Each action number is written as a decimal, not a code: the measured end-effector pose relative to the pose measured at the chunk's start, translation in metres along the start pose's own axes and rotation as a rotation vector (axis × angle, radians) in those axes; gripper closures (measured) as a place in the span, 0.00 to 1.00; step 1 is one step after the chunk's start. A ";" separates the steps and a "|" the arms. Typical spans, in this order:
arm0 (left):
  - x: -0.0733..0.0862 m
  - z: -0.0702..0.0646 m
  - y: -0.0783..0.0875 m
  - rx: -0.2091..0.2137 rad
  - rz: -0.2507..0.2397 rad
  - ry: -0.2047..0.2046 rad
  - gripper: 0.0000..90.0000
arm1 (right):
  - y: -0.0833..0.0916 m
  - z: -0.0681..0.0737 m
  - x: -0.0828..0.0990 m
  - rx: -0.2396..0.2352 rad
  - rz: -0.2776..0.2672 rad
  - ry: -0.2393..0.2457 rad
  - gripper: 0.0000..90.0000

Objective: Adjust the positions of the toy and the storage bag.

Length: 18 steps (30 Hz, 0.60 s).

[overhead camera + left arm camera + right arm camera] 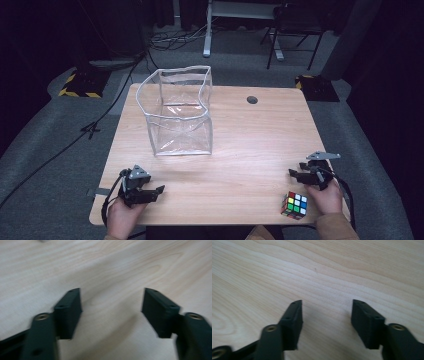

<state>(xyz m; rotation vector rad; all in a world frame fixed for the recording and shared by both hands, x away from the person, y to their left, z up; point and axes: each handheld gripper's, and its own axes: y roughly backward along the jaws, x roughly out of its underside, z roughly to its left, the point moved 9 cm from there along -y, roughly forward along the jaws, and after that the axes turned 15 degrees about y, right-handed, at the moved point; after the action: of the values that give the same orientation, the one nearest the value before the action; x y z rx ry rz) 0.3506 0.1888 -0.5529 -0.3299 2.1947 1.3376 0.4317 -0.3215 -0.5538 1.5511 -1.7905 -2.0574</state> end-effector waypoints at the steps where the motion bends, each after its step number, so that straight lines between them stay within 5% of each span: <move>1: -0.003 0.000 0.005 0.016 -0.031 0.006 0.40 | 0.005 0.001 -0.002 -0.022 -0.028 -0.025 0.54; 2: -0.003 0.000 0.005 0.016 -0.031 0.006 0.41 | 0.005 0.001 -0.002 -0.022 -0.028 -0.025 0.54; 3: -0.007 -0.001 0.010 0.029 -0.062 0.014 0.41 | 0.017 0.004 -0.010 -0.041 -0.099 -0.044 0.55; 4: -0.015 -0.002 0.020 0.045 -0.114 0.022 0.41 | 0.023 0.006 -0.014 -0.034 -0.109 -0.041 0.55; 6: -0.019 -0.003 0.026 0.051 -0.141 0.024 0.41 | 0.029 0.008 -0.018 -0.020 -0.119 -0.023 0.55; 9: -0.031 -0.010 0.040 0.046 -0.223 -0.002 0.42 | 0.047 0.020 -0.034 0.024 -0.123 0.025 0.49; 10: -0.037 -0.016 0.048 0.031 -0.254 -0.038 0.42 | 0.058 0.032 -0.046 0.007 -0.172 0.045 0.46; 14: -0.042 -0.024 0.055 0.019 -0.271 -0.081 0.43 | 0.071 0.050 -0.064 0.016 -0.221 0.086 0.41; 18: -0.049 -0.027 0.063 0.004 -0.269 -0.085 0.43 | 0.077 0.067 -0.081 -0.007 -0.235 0.109 0.47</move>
<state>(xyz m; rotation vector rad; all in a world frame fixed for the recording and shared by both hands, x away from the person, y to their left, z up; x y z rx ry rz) 0.3525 0.1915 -0.4691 -0.5365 2.0013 1.1772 0.3862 -0.2528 -0.4532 1.9133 -1.6330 -2.0199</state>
